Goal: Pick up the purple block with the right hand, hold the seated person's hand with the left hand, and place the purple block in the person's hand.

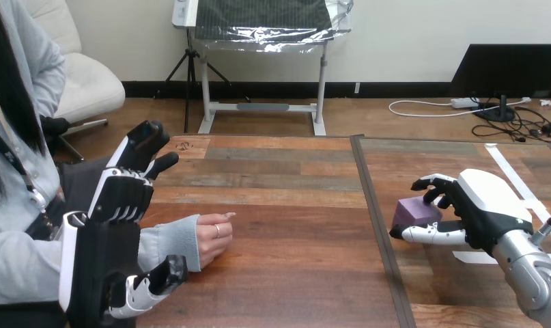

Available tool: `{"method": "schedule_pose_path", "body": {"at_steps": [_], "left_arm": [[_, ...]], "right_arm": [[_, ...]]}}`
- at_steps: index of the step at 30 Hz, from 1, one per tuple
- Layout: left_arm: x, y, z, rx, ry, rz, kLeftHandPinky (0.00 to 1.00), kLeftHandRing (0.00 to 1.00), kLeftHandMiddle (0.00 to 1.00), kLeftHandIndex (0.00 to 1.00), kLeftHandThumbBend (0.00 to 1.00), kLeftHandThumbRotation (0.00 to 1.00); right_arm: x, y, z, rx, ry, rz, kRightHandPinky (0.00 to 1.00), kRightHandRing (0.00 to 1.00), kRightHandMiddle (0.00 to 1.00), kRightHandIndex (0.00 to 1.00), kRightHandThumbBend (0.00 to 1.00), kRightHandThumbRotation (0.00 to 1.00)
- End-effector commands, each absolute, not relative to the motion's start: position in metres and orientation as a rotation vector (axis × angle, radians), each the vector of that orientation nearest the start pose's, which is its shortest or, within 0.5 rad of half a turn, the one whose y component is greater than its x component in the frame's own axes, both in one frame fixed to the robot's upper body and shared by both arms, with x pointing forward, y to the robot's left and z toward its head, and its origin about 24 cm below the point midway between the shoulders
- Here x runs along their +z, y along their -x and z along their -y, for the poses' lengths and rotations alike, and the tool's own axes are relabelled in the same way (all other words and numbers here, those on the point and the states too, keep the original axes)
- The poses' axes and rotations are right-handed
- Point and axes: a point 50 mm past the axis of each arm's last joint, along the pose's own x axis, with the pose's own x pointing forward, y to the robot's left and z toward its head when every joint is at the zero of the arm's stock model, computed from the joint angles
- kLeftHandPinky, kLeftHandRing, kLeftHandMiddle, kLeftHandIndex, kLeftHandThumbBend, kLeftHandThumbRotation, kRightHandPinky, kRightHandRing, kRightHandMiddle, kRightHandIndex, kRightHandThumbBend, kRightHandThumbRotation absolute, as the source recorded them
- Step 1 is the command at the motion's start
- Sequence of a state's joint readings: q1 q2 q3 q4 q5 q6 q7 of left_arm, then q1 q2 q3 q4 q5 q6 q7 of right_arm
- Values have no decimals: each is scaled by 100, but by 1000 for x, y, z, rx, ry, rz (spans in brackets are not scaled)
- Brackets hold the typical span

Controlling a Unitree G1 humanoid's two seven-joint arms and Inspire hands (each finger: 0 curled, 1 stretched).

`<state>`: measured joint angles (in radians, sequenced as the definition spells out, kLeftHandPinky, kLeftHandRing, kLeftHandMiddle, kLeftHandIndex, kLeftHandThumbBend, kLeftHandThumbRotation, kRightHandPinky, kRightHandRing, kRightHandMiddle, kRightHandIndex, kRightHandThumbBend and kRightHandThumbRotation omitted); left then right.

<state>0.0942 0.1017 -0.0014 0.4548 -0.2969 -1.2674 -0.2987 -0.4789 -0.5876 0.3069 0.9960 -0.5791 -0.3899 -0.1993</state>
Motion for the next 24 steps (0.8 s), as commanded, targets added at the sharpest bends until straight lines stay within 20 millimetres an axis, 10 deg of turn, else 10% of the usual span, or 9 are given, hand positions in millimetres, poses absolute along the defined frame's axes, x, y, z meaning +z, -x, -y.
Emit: {"method": "schedule_pose_path", "body": {"at_steps": [1, 24], "left_arm": [[53, -199, -180, -80, -26, 819, 82, 90, 91, 88, 100, 67], [53, -202, -178, -82, -12, 828, 82, 90, 91, 88, 100, 64]], "right_arm": [[28, -310, 268, 165, 1216, -76, 61, 71, 71, 79, 84, 59], [46, -301, 265, 159, 1185, 9, 64, 74, 73, 79, 86, 58]]}}
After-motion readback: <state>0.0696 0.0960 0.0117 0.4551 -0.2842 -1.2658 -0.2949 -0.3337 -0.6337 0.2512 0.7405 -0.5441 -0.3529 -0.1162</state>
